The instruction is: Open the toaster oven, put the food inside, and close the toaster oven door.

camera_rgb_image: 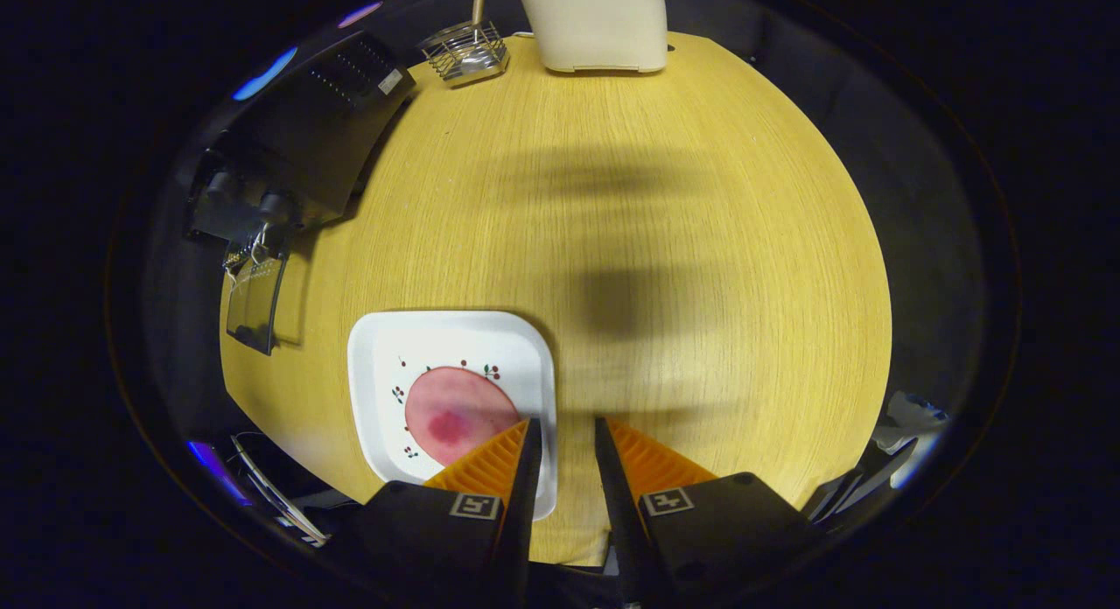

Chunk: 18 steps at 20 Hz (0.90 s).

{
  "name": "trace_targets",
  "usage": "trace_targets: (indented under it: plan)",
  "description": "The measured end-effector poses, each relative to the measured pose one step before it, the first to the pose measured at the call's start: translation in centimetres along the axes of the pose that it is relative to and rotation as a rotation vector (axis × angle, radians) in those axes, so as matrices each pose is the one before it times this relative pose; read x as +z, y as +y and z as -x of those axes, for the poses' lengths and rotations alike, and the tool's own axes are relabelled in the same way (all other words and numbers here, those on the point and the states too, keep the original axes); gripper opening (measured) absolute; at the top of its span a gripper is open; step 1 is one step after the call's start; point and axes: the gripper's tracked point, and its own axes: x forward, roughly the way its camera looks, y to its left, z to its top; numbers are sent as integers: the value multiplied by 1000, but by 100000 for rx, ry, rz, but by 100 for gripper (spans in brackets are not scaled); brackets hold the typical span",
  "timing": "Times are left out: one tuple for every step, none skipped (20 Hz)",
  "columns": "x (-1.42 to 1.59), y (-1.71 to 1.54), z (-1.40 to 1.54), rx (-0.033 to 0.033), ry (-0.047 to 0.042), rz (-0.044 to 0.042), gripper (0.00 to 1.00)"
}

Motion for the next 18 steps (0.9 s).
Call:
trace_targets:
  plan:
    - [-589,607,-528,1743,2550,-80,45]
    - [408,185,677,1009,866,-2825,11]
    - [-388,336,-878,3828,651,-675,11]
    - [-230,-40,-7,4158,1188,-769,8]
    - [-141,-199,180,3051,703,-3845,7]
    - [-43,126,-232,2921,-348,-4314,5]
    - [-41,102,254,2967,-1880,-4474,5]
    - [149,169,330,3299,-3010,-5026,5]
    - [-235,437,491,4275,-1461,-6063,5]
    - [-57,177,415,2935,-1965,-6186,5]
    - [-356,231,331,2706,-1425,-4533,5]
    - [-454,243,511,1785,-1014,-2411,5]
    - [182,-277,212,1451,-1164,-1108,5]
    - [82,121,317,1479,-1109,-894,5]
    - [-140,478,237,1520,-906,-1132,5]
    - [-318,645,211,1395,-1051,-1480,5]
    - [-749,974,499,1600,-1098,-1514,5]
    - [-556,838,417,1452,-1185,-1360,5]
